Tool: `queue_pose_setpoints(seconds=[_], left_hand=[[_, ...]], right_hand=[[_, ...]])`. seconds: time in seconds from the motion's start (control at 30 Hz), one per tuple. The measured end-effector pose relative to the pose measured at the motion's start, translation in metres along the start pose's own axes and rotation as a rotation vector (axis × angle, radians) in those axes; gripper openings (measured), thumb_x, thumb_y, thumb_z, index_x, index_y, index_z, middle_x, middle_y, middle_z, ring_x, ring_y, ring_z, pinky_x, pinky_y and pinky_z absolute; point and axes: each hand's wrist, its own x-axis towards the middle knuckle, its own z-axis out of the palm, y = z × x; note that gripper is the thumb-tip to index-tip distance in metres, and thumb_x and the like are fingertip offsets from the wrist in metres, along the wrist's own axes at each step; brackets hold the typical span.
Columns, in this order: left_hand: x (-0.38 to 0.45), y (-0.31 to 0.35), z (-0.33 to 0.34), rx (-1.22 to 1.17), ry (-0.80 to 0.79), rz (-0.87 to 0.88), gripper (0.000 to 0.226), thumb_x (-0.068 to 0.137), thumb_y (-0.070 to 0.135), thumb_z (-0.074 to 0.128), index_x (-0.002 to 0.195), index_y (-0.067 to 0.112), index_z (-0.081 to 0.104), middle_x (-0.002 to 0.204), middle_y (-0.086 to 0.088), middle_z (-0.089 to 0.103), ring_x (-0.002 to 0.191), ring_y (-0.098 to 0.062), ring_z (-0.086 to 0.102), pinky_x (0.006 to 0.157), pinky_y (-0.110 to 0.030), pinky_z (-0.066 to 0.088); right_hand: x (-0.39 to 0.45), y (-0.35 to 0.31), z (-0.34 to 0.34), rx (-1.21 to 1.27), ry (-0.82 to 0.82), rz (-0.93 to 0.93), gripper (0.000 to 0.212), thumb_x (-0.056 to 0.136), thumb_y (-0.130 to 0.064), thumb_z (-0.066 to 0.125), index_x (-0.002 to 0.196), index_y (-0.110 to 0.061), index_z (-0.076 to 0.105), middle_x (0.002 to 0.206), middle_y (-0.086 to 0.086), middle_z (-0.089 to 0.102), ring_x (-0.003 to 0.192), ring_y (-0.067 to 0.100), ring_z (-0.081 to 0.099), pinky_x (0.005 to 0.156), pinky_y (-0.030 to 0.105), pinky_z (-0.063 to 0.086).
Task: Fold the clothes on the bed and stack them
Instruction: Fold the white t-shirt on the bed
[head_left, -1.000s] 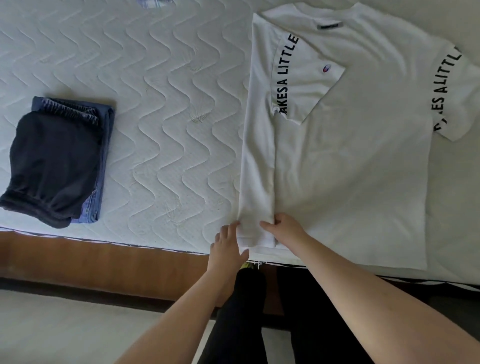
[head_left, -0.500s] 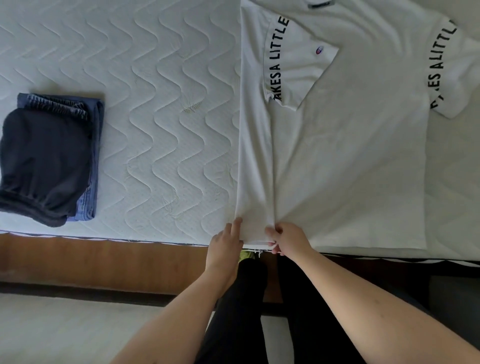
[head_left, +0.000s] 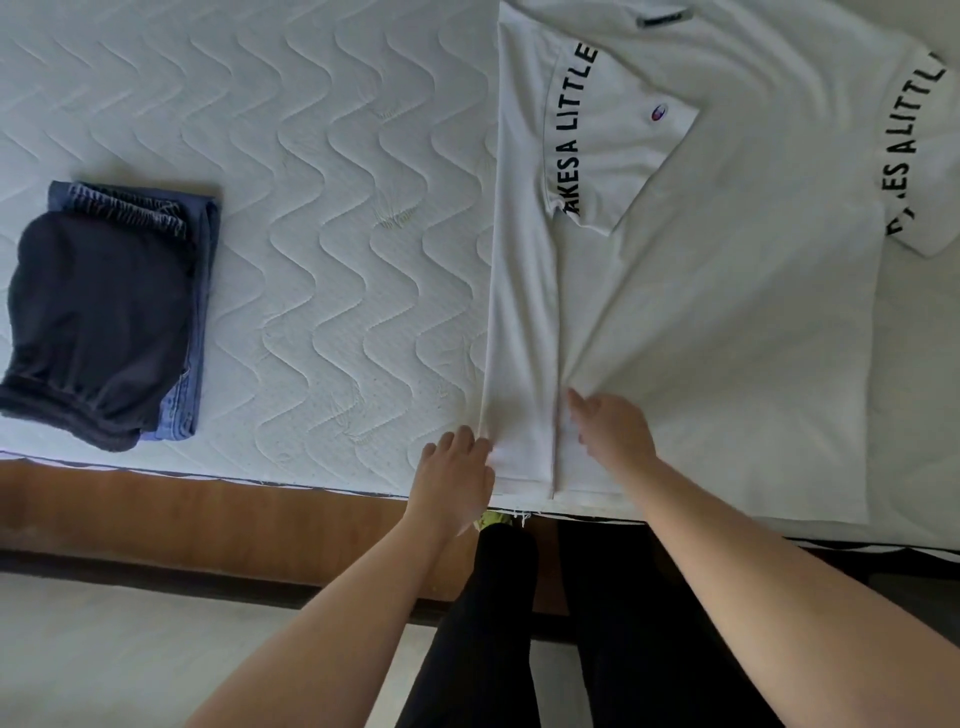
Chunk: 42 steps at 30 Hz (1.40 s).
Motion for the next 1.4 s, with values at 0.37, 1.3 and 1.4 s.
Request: queue_pose_setpoints(seconds=[0.37, 1.3, 1.4], left_hand=[[0.139, 0.041, -0.107, -0.092, 0.207, 0.048, 0.036, 0.097, 0.019, 0.045, 0.132, 0.017, 0.052, 0.125, -0.002, 0.058, 0.108, -0.024, 0.056, 0.09, -0.036, 0.043], [0.316, 0.058, -0.17, -0.072, 0.29, 0.334, 0.023, 0.097, 0.019, 0.048, 0.114, 0.007, 0.059, 0.104, -0.009, 0.059, 0.085, -0.028, 0.059, 0.073, -0.038, 0.048], [0.318, 0.055, -0.171, -0.16, 0.271, 0.417, 0.027, 0.099, 0.026, 0.051, 0.116, 0.008, 0.061, 0.108, -0.008, 0.061, 0.092, -0.028, 0.061, 0.075, -0.039, 0.05]], right_hand=[[0.089, -0.059, -0.117, 0.659, 0.074, -0.054, 0.023, 0.091, -0.023, 0.058, 0.114, -0.019, 0.061, 0.112, 0.007, 0.068, 0.1, 0.022, 0.066, 0.096, 0.04, 0.05], [0.259, -0.125, -0.244, 0.444, 0.579, -0.191, 0.027, 0.083, -0.03, 0.067, 0.105, -0.014, 0.06, 0.095, 0.0, 0.061, 0.086, 0.019, 0.058, 0.078, 0.032, 0.048], [0.26, -0.118, -0.24, 0.543, 0.363, -0.041, 0.043, 0.08, -0.033, 0.074, 0.113, -0.011, 0.058, 0.106, 0.007, 0.067, 0.082, 0.027, 0.065, 0.077, 0.044, 0.057]])
